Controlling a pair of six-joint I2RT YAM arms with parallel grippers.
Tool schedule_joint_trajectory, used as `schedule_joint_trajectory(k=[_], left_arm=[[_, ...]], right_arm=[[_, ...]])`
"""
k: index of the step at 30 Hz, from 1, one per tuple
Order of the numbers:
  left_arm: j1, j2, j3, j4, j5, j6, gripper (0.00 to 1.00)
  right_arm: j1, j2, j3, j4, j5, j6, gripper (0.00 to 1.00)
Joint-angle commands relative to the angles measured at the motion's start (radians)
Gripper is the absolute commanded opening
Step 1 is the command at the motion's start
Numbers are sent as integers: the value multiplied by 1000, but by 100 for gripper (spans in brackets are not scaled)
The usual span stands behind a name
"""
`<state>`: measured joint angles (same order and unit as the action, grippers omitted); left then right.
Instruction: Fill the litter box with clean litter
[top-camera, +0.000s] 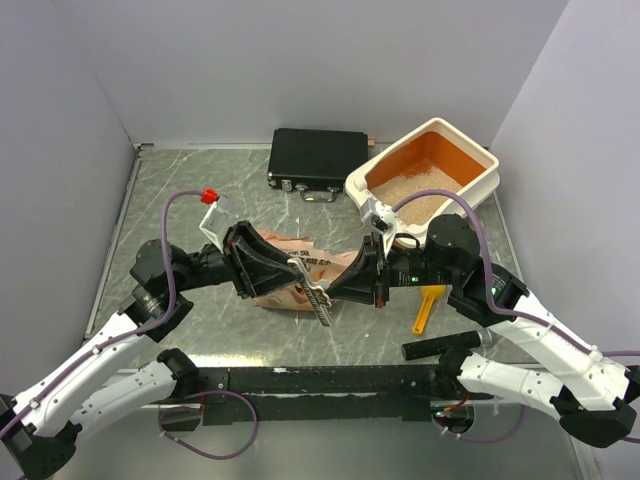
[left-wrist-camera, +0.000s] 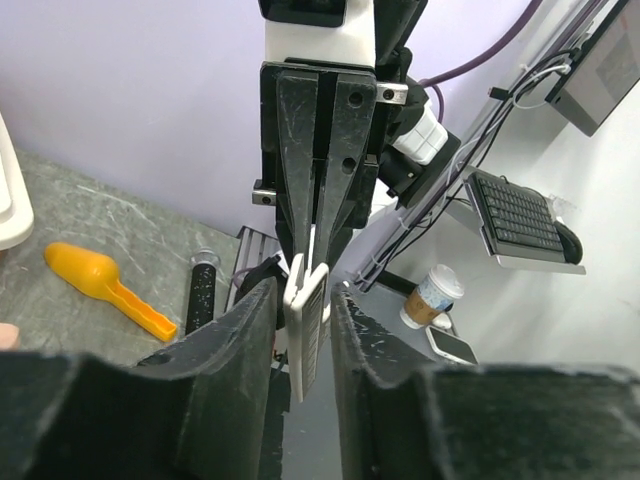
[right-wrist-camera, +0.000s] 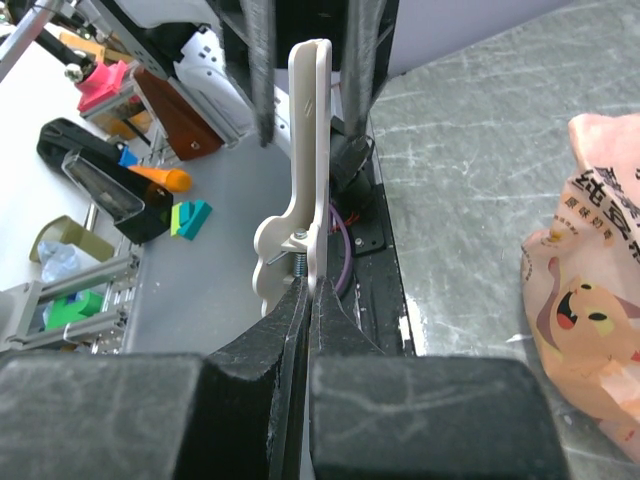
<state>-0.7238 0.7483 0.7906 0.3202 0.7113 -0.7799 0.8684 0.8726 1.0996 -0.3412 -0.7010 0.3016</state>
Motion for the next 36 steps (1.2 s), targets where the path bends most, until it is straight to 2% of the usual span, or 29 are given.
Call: schedule_joint_trajectory(k=[1,7,8,9,12,20,30,36], left_arm=[[-5,2,4,36,19,2,31],[-5,3,7,37,27,8,14],[-5,3,9,30,27,11,12],[-5,2,12,26,25,14,10],[-5,-1,18,2,20,24,10],[-3,-7,47,-85,-4,68,11],[-5,-13,62,-109,-15,77,13],[-5,-15,78,-112,-9,79,13]], right_arm=[[7,-20,-6,77,-14,16,0],[7,-18,-4,76,-12,21,0],[9,-18,-4,67,-12,21,2],[7,-20,-4,61,-12,22,27],[7,-32,-9,56,-2,25,50],[6,-80,34,-22,12,-36,62],[7,-63,-17,106,-60,31,64],[7,-34,-7,110,-20,18,64]])
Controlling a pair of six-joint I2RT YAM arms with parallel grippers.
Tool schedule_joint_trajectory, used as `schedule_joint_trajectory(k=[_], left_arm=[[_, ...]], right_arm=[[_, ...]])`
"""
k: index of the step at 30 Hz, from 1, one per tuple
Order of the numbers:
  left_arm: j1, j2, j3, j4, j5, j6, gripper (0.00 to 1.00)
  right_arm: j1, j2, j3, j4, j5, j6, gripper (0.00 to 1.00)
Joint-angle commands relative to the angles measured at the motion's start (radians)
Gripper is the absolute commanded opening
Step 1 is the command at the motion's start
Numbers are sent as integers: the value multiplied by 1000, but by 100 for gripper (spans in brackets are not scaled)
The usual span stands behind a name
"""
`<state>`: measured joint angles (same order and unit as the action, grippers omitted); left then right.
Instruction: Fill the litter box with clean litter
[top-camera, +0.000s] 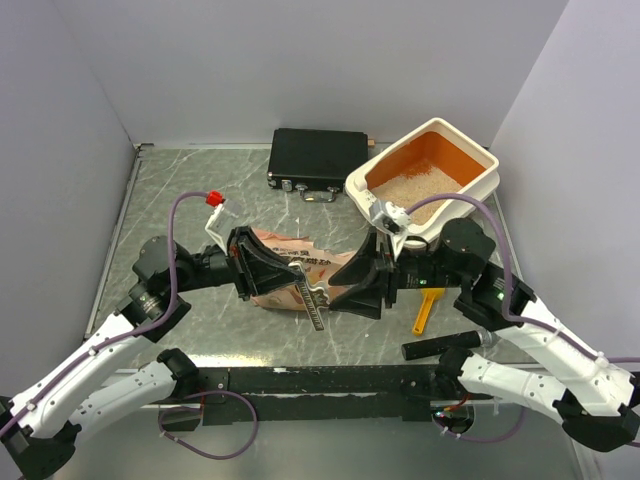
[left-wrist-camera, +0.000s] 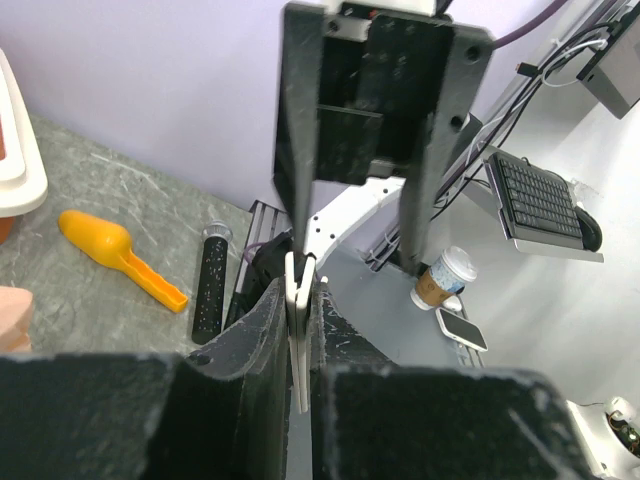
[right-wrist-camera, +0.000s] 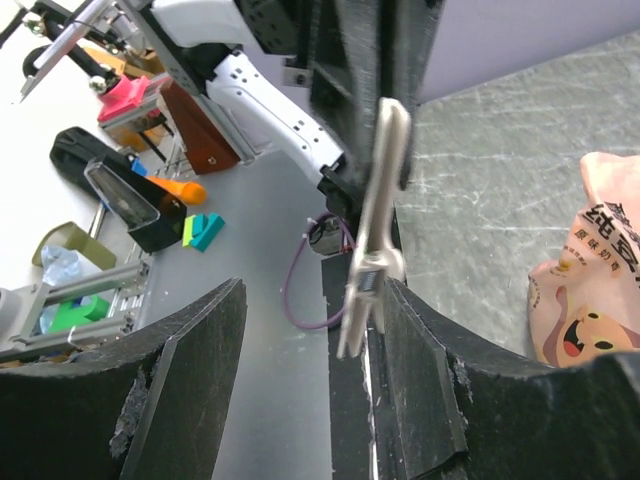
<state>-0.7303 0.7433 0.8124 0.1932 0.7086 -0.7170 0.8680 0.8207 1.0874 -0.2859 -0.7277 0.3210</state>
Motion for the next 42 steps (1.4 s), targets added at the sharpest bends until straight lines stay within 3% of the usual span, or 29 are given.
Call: schedule_joint_trajectory(k=[1,38,41,42], left_arm=[[2,-12,56,15,-5,11,13],[2,-12,64,43,9,-1,14],[2,-10,62,49,9,-4,14],[2,-9,62,52,11,-6,14]], right_arm=[[6,20,8,53,20,-8,64],[8,63,-53,120,-1,13,67],[8,66,-57,125,-3,13,65],[8,67,-58,128,-6,15,48]])
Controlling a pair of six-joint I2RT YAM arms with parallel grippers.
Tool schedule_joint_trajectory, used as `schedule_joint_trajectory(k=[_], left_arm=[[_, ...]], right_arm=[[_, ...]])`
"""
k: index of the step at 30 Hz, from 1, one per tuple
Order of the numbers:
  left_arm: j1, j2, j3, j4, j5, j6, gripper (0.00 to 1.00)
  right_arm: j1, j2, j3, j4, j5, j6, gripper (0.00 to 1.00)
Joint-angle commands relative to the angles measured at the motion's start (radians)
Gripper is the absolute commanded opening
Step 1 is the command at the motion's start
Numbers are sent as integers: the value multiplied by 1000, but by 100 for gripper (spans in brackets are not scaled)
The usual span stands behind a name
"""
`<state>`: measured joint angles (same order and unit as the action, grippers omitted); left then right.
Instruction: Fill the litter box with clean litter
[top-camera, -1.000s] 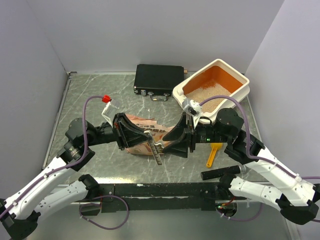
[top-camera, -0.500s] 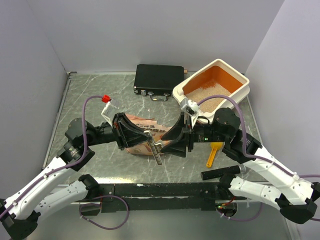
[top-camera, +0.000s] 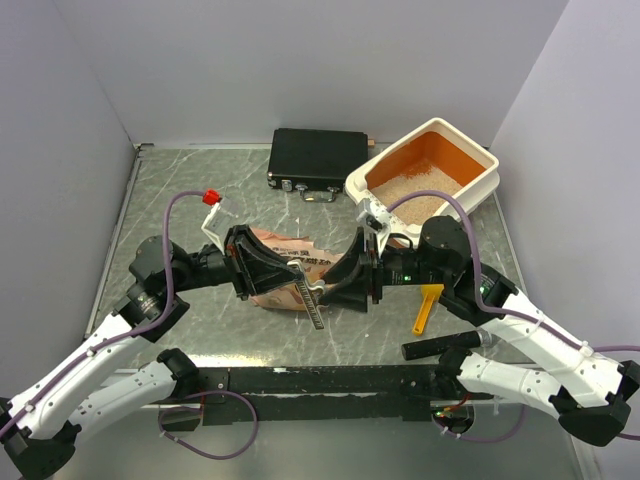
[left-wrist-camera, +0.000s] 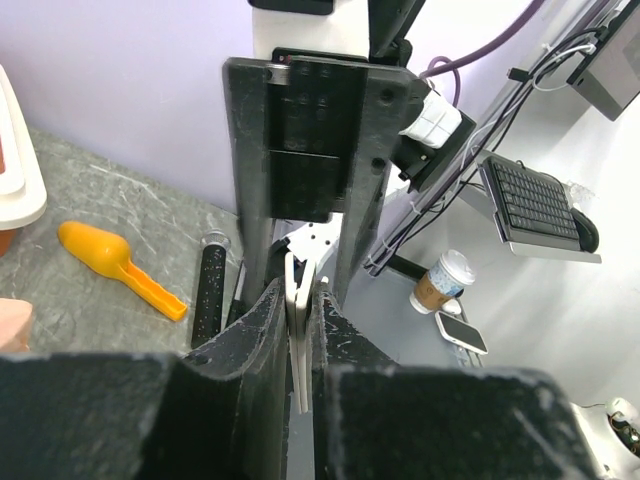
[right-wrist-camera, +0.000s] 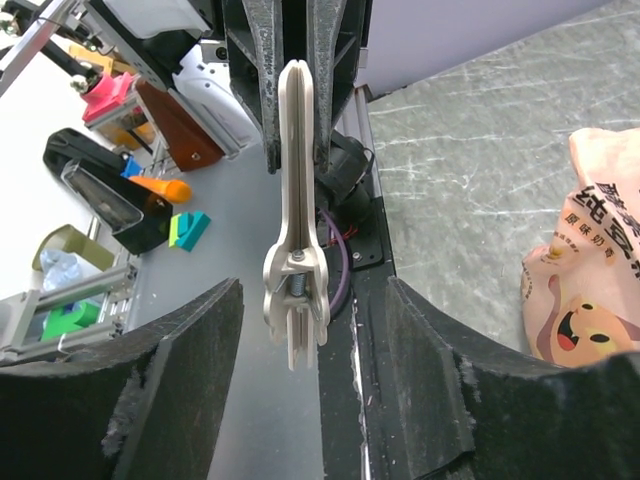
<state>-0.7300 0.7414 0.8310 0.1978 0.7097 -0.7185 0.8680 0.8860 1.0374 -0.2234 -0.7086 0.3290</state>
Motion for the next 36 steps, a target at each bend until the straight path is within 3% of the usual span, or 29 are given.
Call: schedule_joint_trajectory(k=[1,2,3,4,6,7,9,10,16,23,27,36], left_arm=[[1,-7,42,51,10,-4,16],[1,-8,40,54,10,-7,19],[1,-7,37,55,8,-7,25],[1,-10,36,60,4,-9,41],[1,-11,31,63,14,-3,50],[1,-13,31,58,20,4,63],[1,-11,42,14,13,27,78],[1,-13,48,-6,16,59,98],[1,-19,112,-262,-73,252,99],[1,12,180,-576,-426,479,97],[3,24,131,-566,-513,563,97],[1,111,50,-529,-679,813,97]], right_arm=[[8,8,-8,70,-29,13,30],[9,11,-2,62,-19,18,7],[6,17,-2,53,1,19,0],[9,16,-5,62,-3,12,0],[8,-2,-28,88,20,24,0],[8,-10,-37,101,23,24,0],[9,-22,-45,110,37,27,0],[9,-24,-42,104,37,22,0],[8,-58,-11,32,109,-11,0],[-46,-119,59,-158,221,-129,0],[-73,-122,59,-249,307,-182,0],[-109,-102,-17,-240,369,-212,0]])
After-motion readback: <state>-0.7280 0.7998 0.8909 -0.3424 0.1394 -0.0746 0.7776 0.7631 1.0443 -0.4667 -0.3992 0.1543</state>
